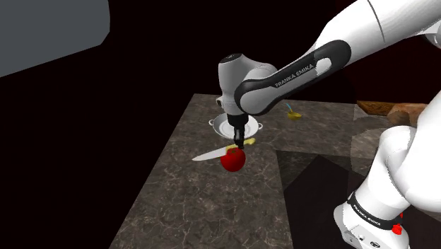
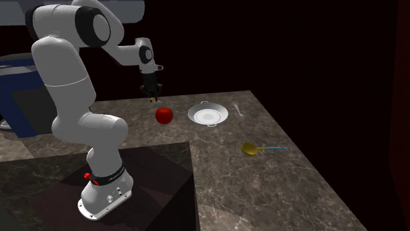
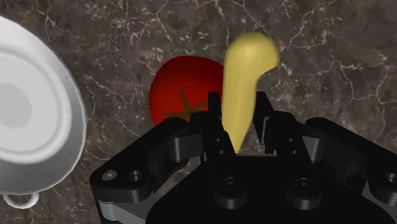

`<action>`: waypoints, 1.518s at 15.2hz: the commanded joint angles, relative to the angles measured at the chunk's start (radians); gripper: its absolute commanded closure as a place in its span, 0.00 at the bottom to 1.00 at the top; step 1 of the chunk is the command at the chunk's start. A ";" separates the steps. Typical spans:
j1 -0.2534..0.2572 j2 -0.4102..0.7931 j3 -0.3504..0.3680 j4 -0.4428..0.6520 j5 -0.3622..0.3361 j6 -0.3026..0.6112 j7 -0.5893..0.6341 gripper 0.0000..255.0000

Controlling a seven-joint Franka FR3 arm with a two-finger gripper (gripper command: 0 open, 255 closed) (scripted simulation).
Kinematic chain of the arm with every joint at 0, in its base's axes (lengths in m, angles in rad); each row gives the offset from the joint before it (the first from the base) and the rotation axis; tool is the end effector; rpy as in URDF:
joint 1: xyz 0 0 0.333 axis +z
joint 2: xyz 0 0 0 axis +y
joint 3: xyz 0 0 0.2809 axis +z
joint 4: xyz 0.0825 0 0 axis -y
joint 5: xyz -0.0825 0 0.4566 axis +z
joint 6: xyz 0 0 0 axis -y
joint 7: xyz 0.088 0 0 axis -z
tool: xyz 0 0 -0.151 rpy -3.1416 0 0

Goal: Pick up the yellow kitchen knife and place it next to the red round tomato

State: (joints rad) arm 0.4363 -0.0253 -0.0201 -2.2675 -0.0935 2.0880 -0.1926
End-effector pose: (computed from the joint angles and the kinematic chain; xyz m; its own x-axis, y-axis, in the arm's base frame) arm 0.5047 0.2142 0.2340 0.7803 0.6029 -0.1663 0.6164 -0.7863 0.0415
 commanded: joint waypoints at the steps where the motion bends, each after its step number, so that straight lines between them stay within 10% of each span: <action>1: 0.027 0.047 0.027 0.046 0.011 -0.003 0.049 1.00; 14: 0.174 0.333 0.138 0.437 0.022 -0.123 0.291 1.00; 23: 0.176 0.392 0.134 0.394 0.012 -0.021 0.299 1.00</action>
State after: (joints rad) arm 0.6121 0.3584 0.1141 -1.8716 -0.0799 2.0559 0.1053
